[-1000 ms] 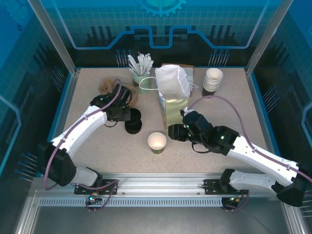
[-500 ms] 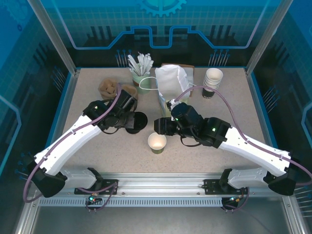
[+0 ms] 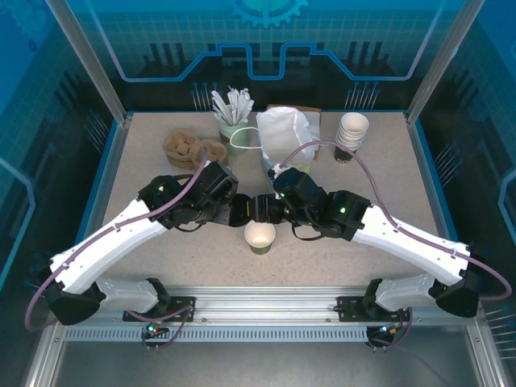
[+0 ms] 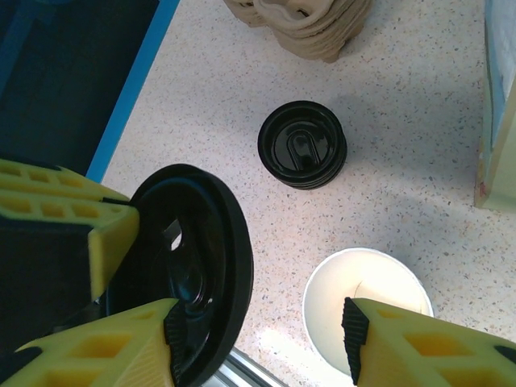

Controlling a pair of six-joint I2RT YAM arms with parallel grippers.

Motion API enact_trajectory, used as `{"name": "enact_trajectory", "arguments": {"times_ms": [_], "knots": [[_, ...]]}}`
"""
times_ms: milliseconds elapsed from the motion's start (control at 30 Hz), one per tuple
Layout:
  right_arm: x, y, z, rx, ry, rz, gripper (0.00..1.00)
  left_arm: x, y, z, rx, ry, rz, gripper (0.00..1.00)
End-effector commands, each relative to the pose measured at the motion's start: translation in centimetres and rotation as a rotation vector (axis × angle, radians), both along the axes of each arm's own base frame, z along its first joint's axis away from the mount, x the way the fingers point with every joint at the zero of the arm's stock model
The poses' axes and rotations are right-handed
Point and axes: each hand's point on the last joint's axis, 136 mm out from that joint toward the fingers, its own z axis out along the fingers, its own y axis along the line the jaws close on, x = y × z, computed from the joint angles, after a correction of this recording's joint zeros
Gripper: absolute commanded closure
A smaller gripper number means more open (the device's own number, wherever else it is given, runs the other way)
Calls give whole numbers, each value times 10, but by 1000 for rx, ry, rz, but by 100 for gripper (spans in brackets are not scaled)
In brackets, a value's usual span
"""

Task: Pack the takeout coffee

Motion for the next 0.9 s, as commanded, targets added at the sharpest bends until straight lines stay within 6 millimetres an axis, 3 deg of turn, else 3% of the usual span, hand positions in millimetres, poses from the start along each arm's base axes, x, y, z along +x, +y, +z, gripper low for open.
{"name": "enact_trajectory", "arguments": {"times_ms": [0, 433, 667, 867], "knots": [[-8, 6, 2, 8, 26, 19, 45, 1, -3, 9, -7, -13, 17, 87], [-9, 8, -2, 17, 32, 24, 55, 6, -20, 13, -14, -28, -16, 88], [-8, 4, -4, 18, 31, 16, 81, 9, -27, 16, -6, -34, -33, 88], [-6, -6, -6, 13, 31, -2, 94, 11, -34, 20, -38, -54, -62, 84]]}}
